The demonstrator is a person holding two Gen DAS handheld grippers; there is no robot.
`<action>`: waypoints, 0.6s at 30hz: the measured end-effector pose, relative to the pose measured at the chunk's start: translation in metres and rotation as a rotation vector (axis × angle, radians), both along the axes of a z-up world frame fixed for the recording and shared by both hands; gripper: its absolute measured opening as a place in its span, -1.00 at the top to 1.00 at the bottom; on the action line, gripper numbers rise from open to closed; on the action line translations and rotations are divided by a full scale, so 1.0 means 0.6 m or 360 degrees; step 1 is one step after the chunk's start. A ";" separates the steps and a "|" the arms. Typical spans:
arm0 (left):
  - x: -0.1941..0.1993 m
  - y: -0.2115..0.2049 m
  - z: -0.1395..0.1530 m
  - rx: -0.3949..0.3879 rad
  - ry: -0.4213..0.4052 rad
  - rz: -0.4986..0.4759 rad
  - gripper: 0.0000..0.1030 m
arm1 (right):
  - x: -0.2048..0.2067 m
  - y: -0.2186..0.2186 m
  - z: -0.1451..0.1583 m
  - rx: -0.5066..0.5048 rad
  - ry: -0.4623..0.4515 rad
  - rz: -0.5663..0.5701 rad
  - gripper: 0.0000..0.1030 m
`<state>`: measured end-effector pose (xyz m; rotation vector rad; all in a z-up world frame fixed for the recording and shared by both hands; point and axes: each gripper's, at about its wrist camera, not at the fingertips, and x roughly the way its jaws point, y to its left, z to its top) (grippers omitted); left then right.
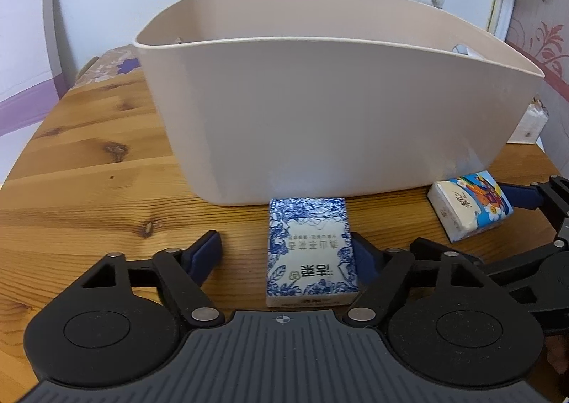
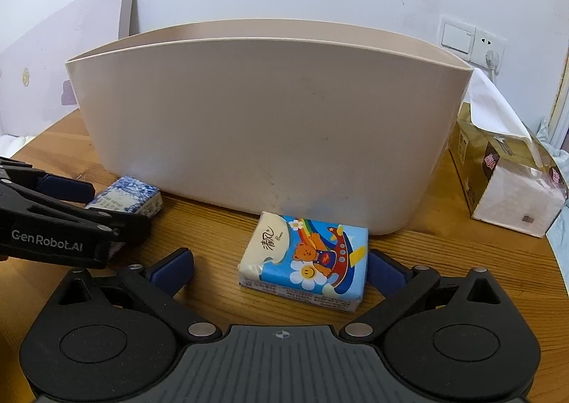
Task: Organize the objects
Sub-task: 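Move both grippers back toward the two tissue packs on the table, then grasp the blue-and-white tissue pack with the left gripper while the right grasps the cartoon pack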
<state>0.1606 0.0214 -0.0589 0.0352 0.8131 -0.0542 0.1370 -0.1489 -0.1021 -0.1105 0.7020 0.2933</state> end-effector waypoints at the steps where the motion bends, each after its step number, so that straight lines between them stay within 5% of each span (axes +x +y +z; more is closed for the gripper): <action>1: -0.001 0.001 0.001 0.0000 -0.0003 0.0005 -0.38 | 0.000 0.001 0.000 0.0000 0.0000 -0.0003 -1.00; 10: -0.010 0.020 0.008 -0.0020 -0.0002 0.0031 -0.03 | -0.007 0.005 -0.002 0.0015 -0.0011 -0.0043 -0.86; 14: -0.014 0.020 0.009 -0.0008 -0.0004 0.0039 0.07 | -0.009 0.014 0.007 0.0018 -0.0026 -0.0056 -0.26; 18: -0.019 0.025 0.011 -0.0037 0.0006 0.0029 0.08 | -0.009 0.019 0.011 0.0013 -0.0011 -0.0082 -0.23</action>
